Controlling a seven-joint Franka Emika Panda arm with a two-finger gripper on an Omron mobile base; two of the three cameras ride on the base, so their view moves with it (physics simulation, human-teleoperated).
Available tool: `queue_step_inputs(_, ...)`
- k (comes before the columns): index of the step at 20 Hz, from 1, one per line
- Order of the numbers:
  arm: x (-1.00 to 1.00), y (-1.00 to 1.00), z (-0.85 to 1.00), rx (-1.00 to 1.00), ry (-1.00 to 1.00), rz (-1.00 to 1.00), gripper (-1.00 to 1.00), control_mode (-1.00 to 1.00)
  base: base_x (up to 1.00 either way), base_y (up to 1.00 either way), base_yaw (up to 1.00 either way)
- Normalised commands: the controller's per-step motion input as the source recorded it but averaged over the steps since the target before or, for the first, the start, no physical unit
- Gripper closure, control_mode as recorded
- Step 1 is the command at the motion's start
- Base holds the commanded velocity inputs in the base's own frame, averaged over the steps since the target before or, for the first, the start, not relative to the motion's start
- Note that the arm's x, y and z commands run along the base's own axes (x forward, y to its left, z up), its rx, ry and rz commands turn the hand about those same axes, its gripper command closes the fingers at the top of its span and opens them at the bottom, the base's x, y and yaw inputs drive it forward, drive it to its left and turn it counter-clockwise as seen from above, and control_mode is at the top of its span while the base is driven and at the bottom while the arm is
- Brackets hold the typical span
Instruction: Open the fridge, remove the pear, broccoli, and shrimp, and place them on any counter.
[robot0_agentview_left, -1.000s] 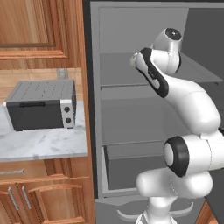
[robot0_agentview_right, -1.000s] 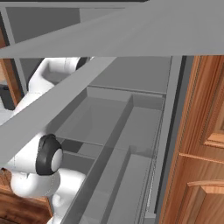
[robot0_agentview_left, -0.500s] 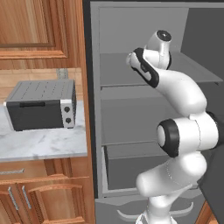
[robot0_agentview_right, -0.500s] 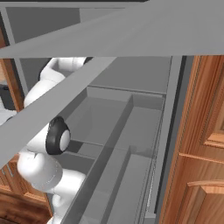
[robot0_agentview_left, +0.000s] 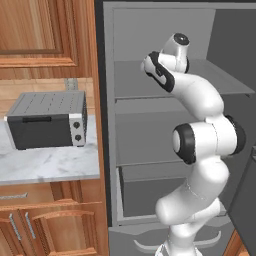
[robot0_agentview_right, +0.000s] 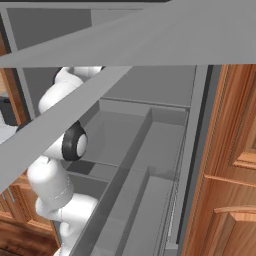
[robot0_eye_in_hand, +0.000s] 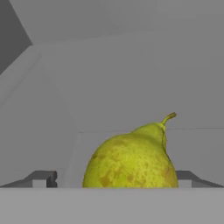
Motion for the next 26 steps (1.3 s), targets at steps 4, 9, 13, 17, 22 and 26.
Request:
queue_step_inputs(4,0.0,0.0,-0.22,0.0,0.0,0.02,1.0,-1.0,0.0,0.0,0.0)
queue_step_inputs(9,0.0,0.0,-0.16,0.0,0.0,0.01,1.0,-1.0,0.0,0.0,0.0)
queue_step_inputs(13,0.0,0.0,0.0,0.0,0.0,0.0,1.0,-1.0,0.0,0.0,0.0)
queue_step_inputs(17,-0.3,0.0,0.01,0.0,-0.04,0.0,1.0,-1.0,0.0,0.0,0.0)
queue_step_inputs(22,-1.0,0.0,0.08,0.0,-0.21,0.0,1.0,-1.0,0.0,0.0,0.0)
queue_step_inputs(26,-1.0,0.0,0.35,0.0,-0.3,0.0,1.0,-1.0,0.0,0.0,0.0)
